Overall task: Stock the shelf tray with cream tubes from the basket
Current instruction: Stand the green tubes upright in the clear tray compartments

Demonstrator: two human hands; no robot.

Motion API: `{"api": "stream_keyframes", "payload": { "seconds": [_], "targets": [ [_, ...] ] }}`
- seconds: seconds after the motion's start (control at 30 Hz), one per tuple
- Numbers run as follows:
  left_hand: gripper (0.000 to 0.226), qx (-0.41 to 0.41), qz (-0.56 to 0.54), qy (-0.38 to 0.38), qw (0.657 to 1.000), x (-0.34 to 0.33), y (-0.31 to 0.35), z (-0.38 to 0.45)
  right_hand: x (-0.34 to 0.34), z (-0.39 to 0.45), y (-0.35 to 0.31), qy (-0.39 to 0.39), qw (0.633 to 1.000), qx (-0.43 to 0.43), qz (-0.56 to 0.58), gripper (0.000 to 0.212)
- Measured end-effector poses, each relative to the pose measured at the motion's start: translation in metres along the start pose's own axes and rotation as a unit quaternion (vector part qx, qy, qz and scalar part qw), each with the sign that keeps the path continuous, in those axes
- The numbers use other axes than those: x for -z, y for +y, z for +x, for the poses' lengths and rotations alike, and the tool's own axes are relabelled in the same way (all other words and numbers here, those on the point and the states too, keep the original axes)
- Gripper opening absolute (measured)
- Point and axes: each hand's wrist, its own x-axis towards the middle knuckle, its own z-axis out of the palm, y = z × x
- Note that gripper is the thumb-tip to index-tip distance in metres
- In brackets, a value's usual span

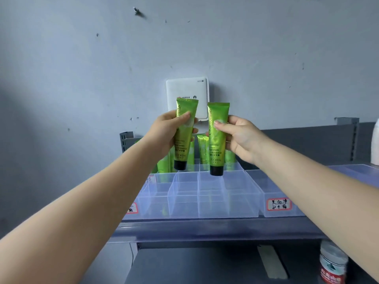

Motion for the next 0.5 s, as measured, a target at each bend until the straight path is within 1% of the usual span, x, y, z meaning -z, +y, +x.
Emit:
{"api": "stream_keyframes", "payload": {
  "seconds": [0.27, 0.4, 0.5],
  "targets": [
    [0.011, 0.003, -0.006, -0.015, 1.000, 0.049, -0.020, 0.033, -0.031, 0.044, 0.032, -0.012, 0.999, -0.002, -0.030, 0.010],
    [0.009, -0.002, 0.045, -0.011, 0.999, 0.059, -0.030, 0.054, -0.036, 0.059, 0.040, 0.008, 0.997, 0.011, -0.075, 0.011],
    [0.007, -0.014, 0.068, -0.023, 0.997, 0.061, -0.034, 0.068, -0.034, 0.071, 0.043, 0.029, 0.995, 0.016, -0.097, 0.011]
  ]
}}
